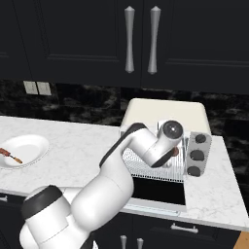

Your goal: Pick up the kebab skewer and baguette bread, and place them inside the toaster oven. Close the toaster oven door and start by setting the timer.

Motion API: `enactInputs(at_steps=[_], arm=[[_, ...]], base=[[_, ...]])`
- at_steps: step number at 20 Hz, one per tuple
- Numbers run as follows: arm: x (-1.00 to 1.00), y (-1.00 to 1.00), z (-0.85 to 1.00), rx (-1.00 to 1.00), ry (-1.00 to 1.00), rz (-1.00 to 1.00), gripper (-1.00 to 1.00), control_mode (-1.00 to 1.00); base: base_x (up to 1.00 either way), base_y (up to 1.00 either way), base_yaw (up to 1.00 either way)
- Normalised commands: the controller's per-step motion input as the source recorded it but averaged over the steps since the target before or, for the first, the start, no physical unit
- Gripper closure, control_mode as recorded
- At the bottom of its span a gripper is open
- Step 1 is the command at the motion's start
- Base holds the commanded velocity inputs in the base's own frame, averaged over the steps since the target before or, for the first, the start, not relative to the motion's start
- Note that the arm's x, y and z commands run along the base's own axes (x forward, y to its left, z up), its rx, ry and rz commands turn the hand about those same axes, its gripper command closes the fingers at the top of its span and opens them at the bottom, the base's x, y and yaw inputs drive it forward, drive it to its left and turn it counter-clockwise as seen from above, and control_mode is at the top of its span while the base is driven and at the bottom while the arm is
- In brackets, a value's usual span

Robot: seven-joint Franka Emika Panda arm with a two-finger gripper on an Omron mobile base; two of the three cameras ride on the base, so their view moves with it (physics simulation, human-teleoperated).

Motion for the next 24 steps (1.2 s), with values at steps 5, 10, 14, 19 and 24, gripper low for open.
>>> enactInputs(at_steps=[5, 10, 14, 19, 24], arm=[[-0.02, 0.16, -0.4, 0.0, 0.08, -0.02, -1.0, -1.0], [-0.26, 0.0, 0.02, 0.0, 0.0, -0.35, -1.0, -1.0], [-0.07, 0.12, 0.07, 0.0, 0.0, -0.49, -1.0, -1.0], [0.0, 0.08, 0.06, 0.0, 0.0, -0.31, -1.0, -1.0], [0.03, -0.03, 0.09, 0.08, 0.0, -0.08, -1.0, -1.0]], base=[[0.0, 0.0, 0.0], [0.0, 0.0, 0.0], [0.0, 0.0, 0.0], [0.0, 0.0, 0.0], [0.0, 0.0, 0.0]])
